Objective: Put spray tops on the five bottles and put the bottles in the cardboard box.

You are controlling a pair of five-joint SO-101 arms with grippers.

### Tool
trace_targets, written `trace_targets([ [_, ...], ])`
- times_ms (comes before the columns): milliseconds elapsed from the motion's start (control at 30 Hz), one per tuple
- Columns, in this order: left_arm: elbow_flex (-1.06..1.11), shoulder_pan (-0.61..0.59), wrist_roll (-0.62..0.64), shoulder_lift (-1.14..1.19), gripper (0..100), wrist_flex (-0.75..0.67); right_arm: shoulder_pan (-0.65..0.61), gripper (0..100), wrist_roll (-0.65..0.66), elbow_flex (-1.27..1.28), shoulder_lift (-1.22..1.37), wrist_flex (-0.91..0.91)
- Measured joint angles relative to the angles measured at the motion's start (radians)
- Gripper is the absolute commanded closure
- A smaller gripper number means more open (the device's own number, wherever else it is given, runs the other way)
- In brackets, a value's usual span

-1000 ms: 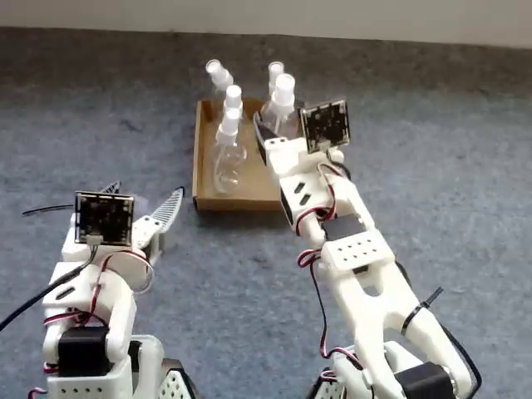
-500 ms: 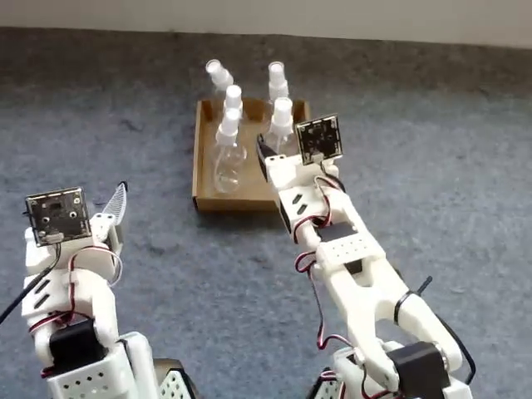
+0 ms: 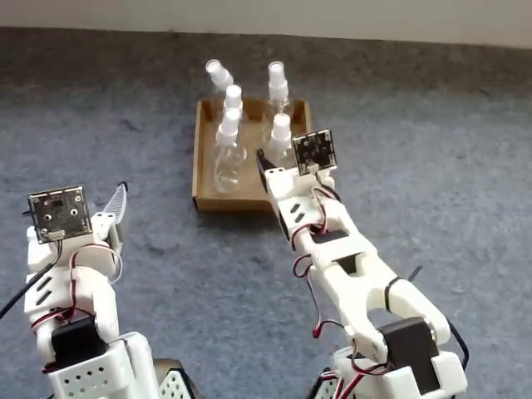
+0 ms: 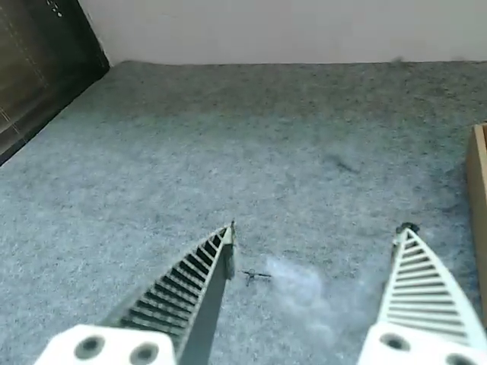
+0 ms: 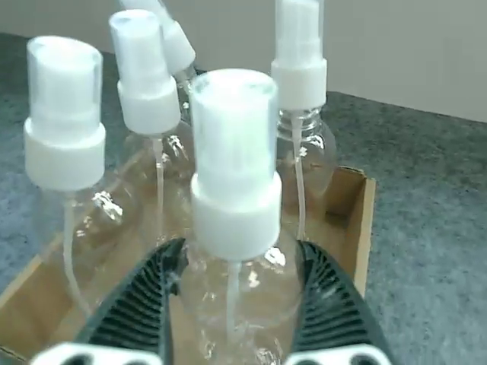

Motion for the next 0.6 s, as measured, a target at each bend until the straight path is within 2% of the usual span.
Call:
trace_targets([
  [167, 0.000, 0.000, 0.005, 0.000, 70, 0.000, 0.000, 98.4, 0.000, 0.000, 0.000, 0.000],
  [400, 0.000, 0.012, 0.005, 0.000, 70, 0.000, 0.000, 82.0, 0.000, 0.000, 0.002, 0.000],
  [600, 0.000, 0.015, 0.006, 0.000, 70, 0.000, -0.002, 79.0, 0.000, 0.000, 0.002, 0.000],
])
